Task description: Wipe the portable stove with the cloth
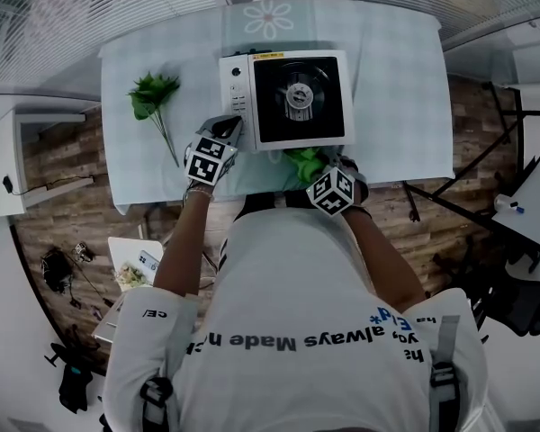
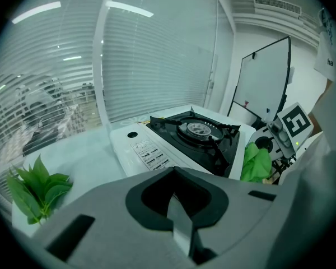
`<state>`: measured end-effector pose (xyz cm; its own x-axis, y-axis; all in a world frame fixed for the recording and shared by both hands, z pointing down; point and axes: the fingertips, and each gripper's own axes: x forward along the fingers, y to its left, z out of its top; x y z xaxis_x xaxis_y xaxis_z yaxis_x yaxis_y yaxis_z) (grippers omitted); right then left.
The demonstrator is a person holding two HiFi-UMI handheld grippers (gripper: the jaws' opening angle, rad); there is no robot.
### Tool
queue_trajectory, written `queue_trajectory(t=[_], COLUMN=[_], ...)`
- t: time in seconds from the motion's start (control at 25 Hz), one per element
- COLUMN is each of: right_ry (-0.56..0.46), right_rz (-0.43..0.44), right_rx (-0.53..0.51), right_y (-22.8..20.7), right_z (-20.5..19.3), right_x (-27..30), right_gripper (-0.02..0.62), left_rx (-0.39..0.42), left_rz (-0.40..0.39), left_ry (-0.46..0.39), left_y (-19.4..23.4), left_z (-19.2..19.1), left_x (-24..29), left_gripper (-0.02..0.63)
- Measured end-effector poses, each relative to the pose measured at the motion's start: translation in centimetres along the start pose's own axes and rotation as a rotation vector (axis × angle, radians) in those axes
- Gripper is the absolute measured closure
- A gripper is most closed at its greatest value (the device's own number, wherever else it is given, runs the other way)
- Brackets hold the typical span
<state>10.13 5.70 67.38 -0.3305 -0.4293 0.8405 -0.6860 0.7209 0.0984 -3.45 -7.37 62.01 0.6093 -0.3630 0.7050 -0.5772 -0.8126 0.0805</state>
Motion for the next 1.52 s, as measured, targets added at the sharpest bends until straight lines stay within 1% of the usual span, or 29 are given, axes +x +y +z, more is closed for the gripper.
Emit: queue_trajectory(t=[0.36, 0.64, 0.84, 1.12, 1.28, 1.36, 1.52], right_ry=[0.027, 0.058, 0.078, 0.101, 0.115, 0.136, 0.145], right_rz=[-0.032, -0.063, -0.084, -0.103, -0.085, -0.093, -0.107], right_rx=[0.043, 0.099, 0.116, 0.139, 0.111, 0.100, 0.121], right_y=[-2.6, -5.1, -6.6, -8.5, -8.9, -9.4, -11.1], right_z=[-3.0, -5.9, -7.5, -8.8, -9.0, -9.3, -9.3], right_x=[-1.8, -3.3, -4.3, -4.9, -4.7, -4.8, -4.9], right_gripper=[0.572, 0.572, 0.572, 0.572, 0.572, 0.572, 0.572], left_rx=[0.019, 0.015, 0.016, 0.010, 0.002, 0.000, -0.011], left_rz=[0.007, 0.000, 0.002, 0.003, 0.005, 0.005, 0.005], left_ry=[0.046, 0.059, 0.063, 0.064, 0.064, 0.065, 0.062], left_y=[-0.1, -0.1, -0.1, -0.1, -0.1, -0.1, -0.1], left_z=[-0.1, 0.0, 0.0, -0.1, -0.1, 0.0, 0.0], left_x=[0.0, 0.1, 0.1, 0.1, 0.1, 0.1, 0.0], left_gripper=[0.594, 0.594, 0.594, 0.594, 0.594, 0.594, 0.594])
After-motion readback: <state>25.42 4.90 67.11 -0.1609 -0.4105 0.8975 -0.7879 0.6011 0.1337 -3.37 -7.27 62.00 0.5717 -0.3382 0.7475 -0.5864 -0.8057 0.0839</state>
